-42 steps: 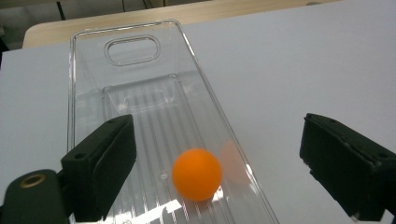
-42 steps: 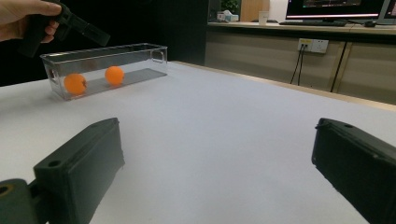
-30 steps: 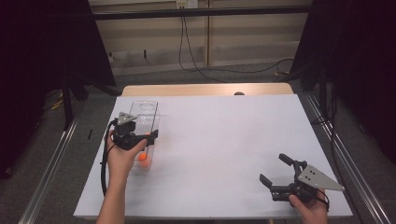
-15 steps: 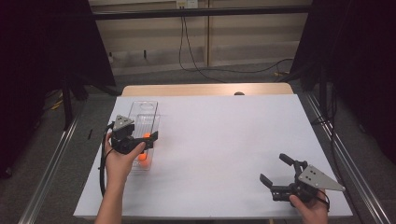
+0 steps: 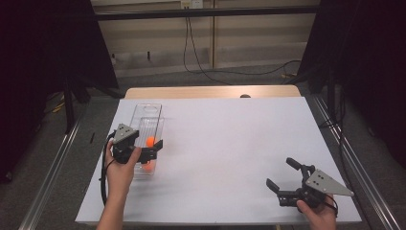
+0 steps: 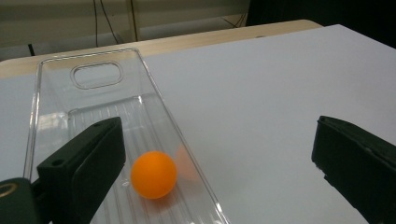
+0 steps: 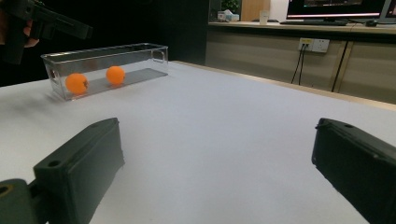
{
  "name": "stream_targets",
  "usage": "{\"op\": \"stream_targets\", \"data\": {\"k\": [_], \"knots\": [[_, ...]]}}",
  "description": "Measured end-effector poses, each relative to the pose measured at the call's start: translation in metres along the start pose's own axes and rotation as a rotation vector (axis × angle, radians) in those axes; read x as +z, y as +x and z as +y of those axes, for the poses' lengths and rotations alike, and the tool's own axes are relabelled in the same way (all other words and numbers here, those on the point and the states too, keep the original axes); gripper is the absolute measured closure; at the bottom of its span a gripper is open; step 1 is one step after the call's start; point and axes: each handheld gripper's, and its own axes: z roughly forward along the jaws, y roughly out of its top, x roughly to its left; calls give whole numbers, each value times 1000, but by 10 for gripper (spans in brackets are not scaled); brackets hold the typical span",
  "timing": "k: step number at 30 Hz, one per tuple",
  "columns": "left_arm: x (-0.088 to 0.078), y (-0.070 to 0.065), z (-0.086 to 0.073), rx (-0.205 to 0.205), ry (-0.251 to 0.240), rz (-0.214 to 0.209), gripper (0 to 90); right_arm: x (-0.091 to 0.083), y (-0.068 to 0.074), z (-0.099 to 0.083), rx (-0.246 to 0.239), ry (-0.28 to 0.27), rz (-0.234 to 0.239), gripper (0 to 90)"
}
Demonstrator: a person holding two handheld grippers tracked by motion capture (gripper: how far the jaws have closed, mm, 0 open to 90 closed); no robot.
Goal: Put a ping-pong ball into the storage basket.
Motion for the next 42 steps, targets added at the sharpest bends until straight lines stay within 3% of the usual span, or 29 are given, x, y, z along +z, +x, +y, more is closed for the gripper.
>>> {"op": "stream_targets", "data": {"k": [10,14,20,27,29,37,42], "knots": [[-5,-3,-9,12,-51,-13,30,0,0,0,1,0,0,14],[-7,-5,-13,-10,-46,-46,28,0,0,0,4,-1,-2,14],[-9,-7,-21,-3,-40,-54,28,0,0,0,0,0,0,14],[-14,-9,-27,-24,-90,-78,28,0,0,0,5,0,-2,14],[-15,-10,-29,-5,-85,-76,28,0,0,0,1,0,0,15],[-20,-13,-40,-4,-106,-120,28,0,0,0,0,0,-1,14],[-23,-14,-48,2,-126,-122,28,0,1,0,1,1,1,14]]}}
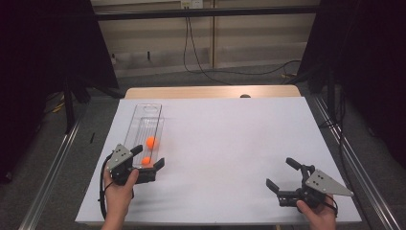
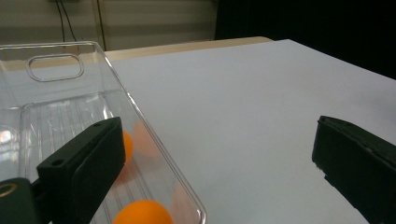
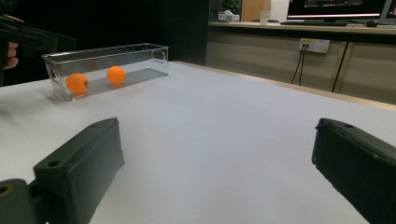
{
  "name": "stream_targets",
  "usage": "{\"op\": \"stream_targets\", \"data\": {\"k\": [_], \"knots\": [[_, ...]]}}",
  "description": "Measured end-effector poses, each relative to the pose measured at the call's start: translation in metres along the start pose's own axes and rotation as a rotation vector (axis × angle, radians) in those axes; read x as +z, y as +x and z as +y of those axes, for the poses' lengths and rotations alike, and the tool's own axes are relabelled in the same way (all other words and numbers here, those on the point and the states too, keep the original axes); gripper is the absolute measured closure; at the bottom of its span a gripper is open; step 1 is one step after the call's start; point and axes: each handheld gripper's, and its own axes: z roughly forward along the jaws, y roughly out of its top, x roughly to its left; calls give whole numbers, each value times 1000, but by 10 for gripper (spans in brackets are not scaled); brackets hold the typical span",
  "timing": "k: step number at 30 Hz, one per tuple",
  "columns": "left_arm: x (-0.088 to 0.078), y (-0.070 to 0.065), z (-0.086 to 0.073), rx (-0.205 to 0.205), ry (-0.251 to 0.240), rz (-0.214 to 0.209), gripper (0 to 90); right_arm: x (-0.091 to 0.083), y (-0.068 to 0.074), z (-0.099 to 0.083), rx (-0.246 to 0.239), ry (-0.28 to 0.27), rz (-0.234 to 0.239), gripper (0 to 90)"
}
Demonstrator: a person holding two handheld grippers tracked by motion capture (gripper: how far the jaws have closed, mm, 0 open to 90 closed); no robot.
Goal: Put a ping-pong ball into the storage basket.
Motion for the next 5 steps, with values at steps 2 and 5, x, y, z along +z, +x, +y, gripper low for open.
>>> {"op": "stream_targets", "data": {"k": [2,5], "knots": [[-2,1,-1,-8,-11,0,28,0,0,0,0,2,3,14],[-4,2,-3,-22,-24,3,28,1,1,0,-4,4,3,14]]}}
